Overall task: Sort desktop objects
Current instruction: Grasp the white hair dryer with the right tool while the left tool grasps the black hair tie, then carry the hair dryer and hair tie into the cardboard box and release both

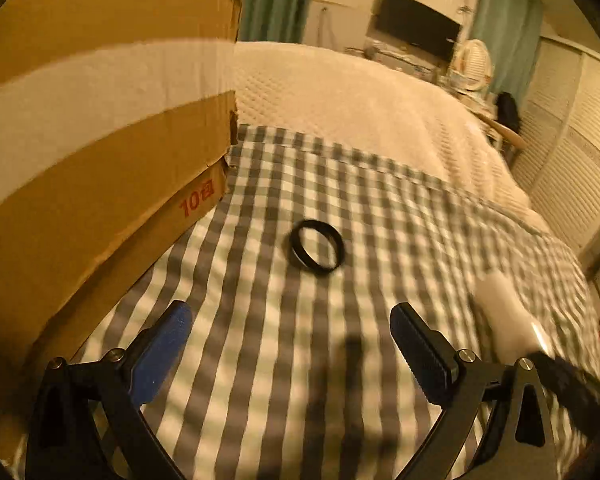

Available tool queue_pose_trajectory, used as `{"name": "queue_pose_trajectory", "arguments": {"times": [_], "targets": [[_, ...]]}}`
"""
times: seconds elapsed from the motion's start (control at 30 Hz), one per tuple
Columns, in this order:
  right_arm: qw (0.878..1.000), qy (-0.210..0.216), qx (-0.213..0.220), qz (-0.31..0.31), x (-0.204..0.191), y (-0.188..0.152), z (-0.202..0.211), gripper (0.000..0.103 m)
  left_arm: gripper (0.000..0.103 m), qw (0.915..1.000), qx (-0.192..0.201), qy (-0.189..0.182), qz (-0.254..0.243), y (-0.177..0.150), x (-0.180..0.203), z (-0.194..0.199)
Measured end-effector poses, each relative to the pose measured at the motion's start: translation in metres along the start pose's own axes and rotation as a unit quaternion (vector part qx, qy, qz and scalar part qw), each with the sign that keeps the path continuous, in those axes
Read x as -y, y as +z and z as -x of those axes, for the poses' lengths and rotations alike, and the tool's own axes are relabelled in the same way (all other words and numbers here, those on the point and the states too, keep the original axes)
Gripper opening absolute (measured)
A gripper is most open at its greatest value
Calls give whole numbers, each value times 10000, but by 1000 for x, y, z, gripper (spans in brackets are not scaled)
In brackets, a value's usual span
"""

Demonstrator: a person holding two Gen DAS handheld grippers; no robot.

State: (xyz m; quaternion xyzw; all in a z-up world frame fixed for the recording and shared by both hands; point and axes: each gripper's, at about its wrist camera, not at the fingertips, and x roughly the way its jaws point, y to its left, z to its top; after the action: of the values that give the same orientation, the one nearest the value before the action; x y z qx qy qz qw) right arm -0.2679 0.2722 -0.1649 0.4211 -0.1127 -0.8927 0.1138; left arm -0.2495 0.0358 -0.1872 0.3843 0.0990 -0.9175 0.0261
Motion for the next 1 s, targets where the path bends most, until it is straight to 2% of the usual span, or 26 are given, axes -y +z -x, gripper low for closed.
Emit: {"name": "queue_pose_trajectory", "arguments": {"times": [0.1,0.17,0.23,0.3,0.33,0.4,0.57,0.63,0.77,1.0], "targets": [[9999,-31,85,108,-2,-3,-6,44,101,9996,-92,260,93,14,3,-24],[9998,-18,148,110,3,2,-14,44,98,9996,-72,280,-19,22,10,-31],[9999,82,146,31,8,4,-23,44,84,9991,-97,290,-296,28,20,-39],[9996,217,98,-120,13,8,-31,44,63,9980,-203,245,-550,31,28,-47],[9993,295,86,-193,17,8,-33,45,58,9977,-190,199,-616,30,30,-48],[9993,318,99,-191,17,9,-32,45,42,9975,-190,133,-663,28,32,-48],[9993,297,73,-199,17,9,-32,44,12,9975,-300,-8,-647,26,32,-41],[9993,271,92,-232,19,9,-31,44,7,9981,-373,-187,-456,29,27,-39],[9996,160,148,-197,19,10,-24,44,6,9977,-478,-350,-332,30,29,-31],[9996,132,233,-6,4,16,-19,44,6,9958,-666,-524,-350,19,16,21]]}}
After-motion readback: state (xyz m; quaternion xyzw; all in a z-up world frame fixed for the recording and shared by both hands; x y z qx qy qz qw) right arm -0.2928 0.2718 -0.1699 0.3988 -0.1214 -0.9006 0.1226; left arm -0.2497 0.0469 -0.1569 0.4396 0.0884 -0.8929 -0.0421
